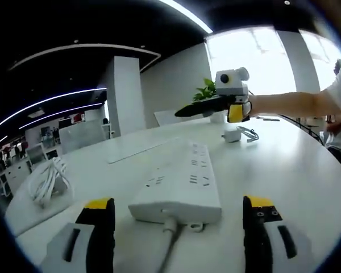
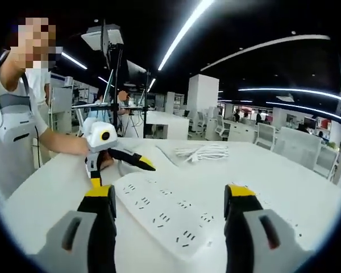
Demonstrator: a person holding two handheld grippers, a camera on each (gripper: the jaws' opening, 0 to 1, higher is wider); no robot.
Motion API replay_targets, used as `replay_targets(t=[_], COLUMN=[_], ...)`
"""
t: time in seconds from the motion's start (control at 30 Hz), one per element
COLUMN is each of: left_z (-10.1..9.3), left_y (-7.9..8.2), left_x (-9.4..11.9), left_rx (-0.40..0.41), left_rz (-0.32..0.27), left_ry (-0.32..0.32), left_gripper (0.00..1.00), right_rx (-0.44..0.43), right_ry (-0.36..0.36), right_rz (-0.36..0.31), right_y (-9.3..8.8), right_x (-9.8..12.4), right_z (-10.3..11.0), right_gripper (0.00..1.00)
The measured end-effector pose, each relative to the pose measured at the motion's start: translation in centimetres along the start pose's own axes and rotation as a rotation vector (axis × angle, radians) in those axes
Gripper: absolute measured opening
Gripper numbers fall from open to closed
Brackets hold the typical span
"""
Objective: Straighten the power strip on the desk, plug the charger into it
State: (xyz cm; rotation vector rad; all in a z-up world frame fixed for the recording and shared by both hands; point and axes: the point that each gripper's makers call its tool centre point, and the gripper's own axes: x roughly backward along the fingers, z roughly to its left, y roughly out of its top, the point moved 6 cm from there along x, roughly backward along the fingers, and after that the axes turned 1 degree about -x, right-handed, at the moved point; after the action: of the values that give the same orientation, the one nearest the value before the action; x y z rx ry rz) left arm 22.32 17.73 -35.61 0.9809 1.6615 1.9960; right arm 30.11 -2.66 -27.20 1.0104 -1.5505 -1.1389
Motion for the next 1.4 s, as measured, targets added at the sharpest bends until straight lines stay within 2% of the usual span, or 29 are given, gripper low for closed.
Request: replay_targets(t=[0.07,0.13,0.17,0.3,0.47,0.57,0.67,0.73,0.9,0.93,0.97,1.1,1.4], left_z=[0.0,0.0,0.0,0.2,0.2,0.2,0.1,0.3,0.7,0.6,0.5,0.5,0.5], left_y=[0.0,0.0,0.0,0.0,0.0,0.1,0.1,0.1,0.0,0.0,0.0,0.0,0.0], left_x=[0.0,-0.1,-0.1,-0.1,-0.1,-0.2,-0.2,-0.1,0.0,0.0,0.1,0.2,0.1], left_rx=[0.001,0.003,0.004,0.005,0.006,0.007,0.006,0.008,0.006,0.005,0.006,0.007,0.012], left_rz=[-0.001,-0.001,-0.001,-0.004,-0.004,-0.004,-0.006,-0.006,-0.008,-0.008,-0.007,-0.008,-0.008], left_ry=[0.001,-0.001,-0.003,-0.002,-0.004,-0.003,-0.005,-0.008,-0.018,-0.019,-0.02,-0.022,-0.03], left_gripper=[0.94,0.93,0.93,0.93,0.94,0.94,0.93,0.93,0.93,0.93,0.93,0.93,0.92], right_rx=[0.01,0.026,0.017,0.02,0.033,0.014,0.019,-0.018,-0.093,-0.079,-0.032,-0.03,-0.025], right_ry=[0.025,0.05,0.078,0.113,0.147,0.162,0.163,0.177,0.244,0.251,0.276,0.299,0.309], right_rz=[-0.004,0.031,0.079,0.113,0.188,0.215,0.243,0.235,0.258,0.268,0.246,0.227,0.223], right_y=[-0.2,-0.7,-2.0,-3.0,-4.5,-4.9,-5.8,-6.2,-7.4,-7.8,-7.8,-7.7,-7.7], right_x=[0.0,-0.1,-0.3,-0.4,-0.6,-0.7,-0.9,-1.0,-2.1,-2.5,-3.1,-3.8,-3.7], right_z=[-0.4,-0.8,-1.8,-1.9,-2.5,-3.0,-4.0,-4.1,-3.8,-3.9,-3.6,-2.8,-2.4], right_gripper=[0.75,0.75,0.75,0.74,0.74,0.6,0.6,0.66,0.7,0.71,0.73,0.79,0.79])
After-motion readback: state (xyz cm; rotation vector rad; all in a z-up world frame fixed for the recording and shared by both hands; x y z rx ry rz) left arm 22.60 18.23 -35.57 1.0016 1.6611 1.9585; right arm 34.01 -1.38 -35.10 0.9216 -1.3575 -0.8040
